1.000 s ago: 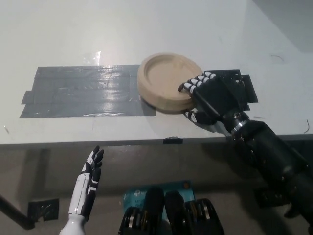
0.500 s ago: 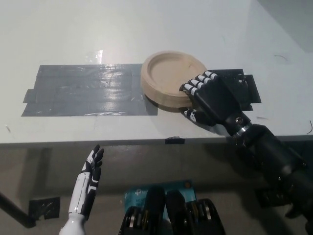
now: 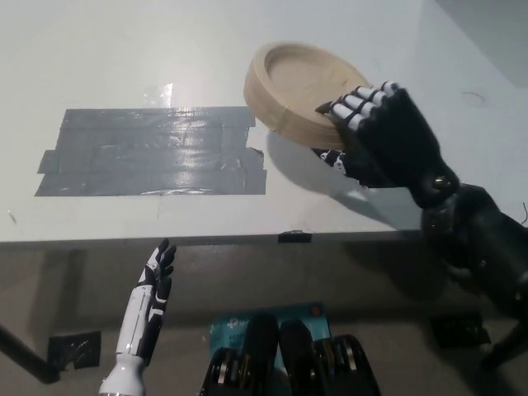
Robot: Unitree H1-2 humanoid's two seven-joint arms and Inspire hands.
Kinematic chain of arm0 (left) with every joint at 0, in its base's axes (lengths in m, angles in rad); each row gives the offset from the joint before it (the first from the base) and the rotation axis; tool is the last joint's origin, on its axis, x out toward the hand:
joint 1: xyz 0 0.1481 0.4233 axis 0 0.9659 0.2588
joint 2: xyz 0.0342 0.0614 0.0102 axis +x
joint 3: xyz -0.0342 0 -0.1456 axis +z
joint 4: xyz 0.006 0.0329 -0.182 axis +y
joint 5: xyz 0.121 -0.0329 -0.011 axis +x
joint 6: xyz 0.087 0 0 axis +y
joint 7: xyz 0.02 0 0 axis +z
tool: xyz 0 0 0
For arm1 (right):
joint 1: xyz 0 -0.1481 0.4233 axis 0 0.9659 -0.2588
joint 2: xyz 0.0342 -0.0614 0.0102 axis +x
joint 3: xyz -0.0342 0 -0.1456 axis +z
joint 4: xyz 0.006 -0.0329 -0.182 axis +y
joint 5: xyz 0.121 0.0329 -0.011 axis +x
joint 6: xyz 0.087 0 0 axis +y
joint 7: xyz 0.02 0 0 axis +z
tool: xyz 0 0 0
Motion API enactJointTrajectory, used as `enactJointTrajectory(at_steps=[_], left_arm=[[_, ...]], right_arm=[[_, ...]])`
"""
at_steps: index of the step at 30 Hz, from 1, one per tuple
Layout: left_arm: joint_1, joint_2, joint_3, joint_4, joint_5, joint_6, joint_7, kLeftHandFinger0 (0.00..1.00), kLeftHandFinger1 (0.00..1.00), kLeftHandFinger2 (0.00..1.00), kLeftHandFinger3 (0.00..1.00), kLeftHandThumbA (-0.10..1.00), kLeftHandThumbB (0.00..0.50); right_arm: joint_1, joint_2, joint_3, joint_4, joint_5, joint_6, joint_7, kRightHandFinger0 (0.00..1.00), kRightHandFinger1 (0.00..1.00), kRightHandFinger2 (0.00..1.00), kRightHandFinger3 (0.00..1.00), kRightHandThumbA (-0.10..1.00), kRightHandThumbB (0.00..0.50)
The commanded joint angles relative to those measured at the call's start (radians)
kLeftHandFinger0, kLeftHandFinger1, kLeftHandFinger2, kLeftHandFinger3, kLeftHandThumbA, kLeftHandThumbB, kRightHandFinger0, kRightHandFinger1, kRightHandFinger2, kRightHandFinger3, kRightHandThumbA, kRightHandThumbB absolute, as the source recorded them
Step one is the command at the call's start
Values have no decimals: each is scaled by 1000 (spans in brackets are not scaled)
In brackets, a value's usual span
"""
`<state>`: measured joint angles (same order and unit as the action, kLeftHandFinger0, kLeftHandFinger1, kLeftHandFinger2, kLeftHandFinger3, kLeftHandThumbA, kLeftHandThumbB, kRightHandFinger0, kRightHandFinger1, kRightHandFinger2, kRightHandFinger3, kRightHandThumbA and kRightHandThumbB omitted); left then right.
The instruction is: A stack of plates is kept in the middle of the desk close to the robot and the robot grabs the stack with its right hand, picks it up and hands it to a person.
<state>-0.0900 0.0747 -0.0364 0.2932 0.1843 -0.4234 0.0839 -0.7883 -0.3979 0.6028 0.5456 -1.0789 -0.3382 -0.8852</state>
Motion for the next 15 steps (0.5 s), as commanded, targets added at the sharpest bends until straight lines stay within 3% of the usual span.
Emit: enactJointTrajectory(at_steps=[1, 3, 9, 12, 15], left_arm=[[-15, 12, 1, -6, 4, -29, 1, 1000, 1000, 1000, 1000, 1000, 301], [-16, 14, 0, -7, 8, -29, 1, 1000, 1000, 1000, 1000, 1000, 295], [-15, 16, -2, -5, 6, -31, -1, 1000, 1000, 1000, 1000, 1000, 297], [-19, 17, -3, -4, 2, -34, -4, 1000, 1000, 1000, 1000, 1000, 283], [-21, 18, -3, 1, 2, -38, -3, 1000, 1000, 1000, 1000, 1000, 286]], right_arm=[[-17, -40, -72, -184, 9, 28, 62, 0, 0, 0, 152, -100, 277], [-1, -47, -86, -243, 8, 23, 99, 0, 0, 0, 186, -100, 338], [20, -31, -91, -266, -5, -5, 124, 0, 0, 13, 190, -100, 329], [18, -17, -87, -245, -3, -14, 137, 0, 0, 14, 92, -100, 312], [2, 3, -71, -190, -4, -33, 136, 0, 0, 6, 83, -100, 301]])
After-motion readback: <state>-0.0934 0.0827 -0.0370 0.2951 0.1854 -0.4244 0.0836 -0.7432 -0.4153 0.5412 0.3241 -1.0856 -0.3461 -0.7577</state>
